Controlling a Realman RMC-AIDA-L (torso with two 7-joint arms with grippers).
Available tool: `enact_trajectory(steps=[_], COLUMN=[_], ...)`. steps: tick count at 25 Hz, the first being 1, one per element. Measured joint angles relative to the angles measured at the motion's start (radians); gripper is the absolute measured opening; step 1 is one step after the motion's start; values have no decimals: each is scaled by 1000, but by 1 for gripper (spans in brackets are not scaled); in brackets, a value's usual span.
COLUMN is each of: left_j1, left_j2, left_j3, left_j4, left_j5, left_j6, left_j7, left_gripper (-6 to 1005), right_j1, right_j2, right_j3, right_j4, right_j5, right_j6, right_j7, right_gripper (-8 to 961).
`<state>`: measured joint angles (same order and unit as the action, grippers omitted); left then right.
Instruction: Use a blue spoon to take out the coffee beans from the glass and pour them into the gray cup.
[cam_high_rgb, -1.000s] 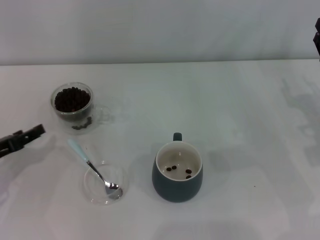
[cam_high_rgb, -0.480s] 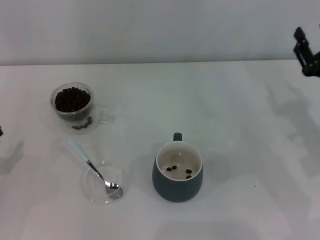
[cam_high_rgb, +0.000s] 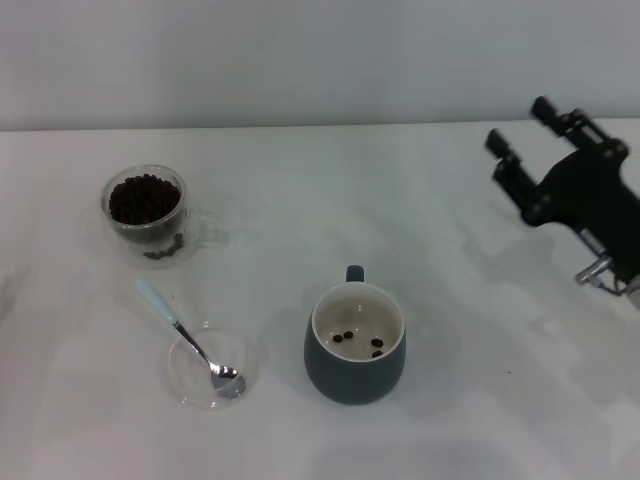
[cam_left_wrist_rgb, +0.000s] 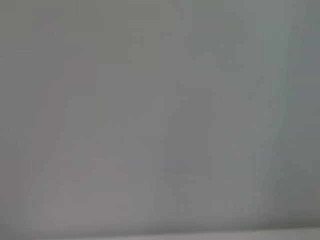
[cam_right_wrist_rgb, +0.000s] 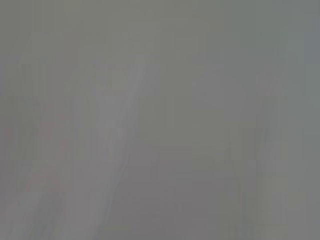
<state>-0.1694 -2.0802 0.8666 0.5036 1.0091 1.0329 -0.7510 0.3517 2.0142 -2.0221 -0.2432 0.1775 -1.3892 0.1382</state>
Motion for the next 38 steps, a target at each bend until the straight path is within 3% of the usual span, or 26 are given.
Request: enact_trajectory(steps=[12,18,25,38], left_j1=[-106,-119,-104,-145], left_j2=[-2,-3,-3,0], left_j3=[2,3,0,12], left_j4=[-212,-297,-329,-360], left_j5=[-284,-406,-428,-448], left_j6=[75,195,242,229], left_j7=[339,438,462,494], left_gripper=[754,754,755,754], right_j1=[23,38,38,21], right_j2=[1,-1,2,1], right_j3=[-3,24,16,14], right_j4=[-5,-13,-15,6], right_j5=[37,38,35,37], right_j6=[51,36,36,27], right_j7=[77,76,79,53], right_gripper=[576,576,576,576])
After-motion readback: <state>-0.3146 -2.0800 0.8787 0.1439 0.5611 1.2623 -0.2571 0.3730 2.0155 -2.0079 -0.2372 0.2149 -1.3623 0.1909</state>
